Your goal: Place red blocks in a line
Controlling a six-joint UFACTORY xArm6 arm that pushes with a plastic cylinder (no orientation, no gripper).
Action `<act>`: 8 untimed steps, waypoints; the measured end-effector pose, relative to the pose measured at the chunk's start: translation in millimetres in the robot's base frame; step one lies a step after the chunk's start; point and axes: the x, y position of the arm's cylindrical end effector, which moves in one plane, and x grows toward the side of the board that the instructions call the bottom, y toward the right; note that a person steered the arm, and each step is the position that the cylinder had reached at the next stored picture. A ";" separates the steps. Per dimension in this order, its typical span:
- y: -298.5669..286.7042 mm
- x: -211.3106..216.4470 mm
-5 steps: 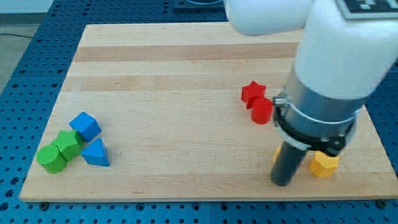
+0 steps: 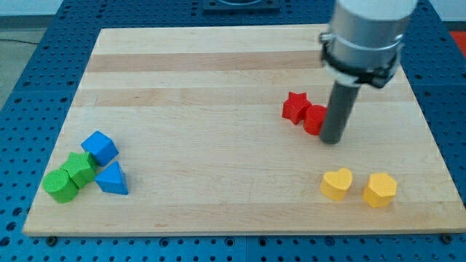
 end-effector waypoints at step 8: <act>-60.8 -69.8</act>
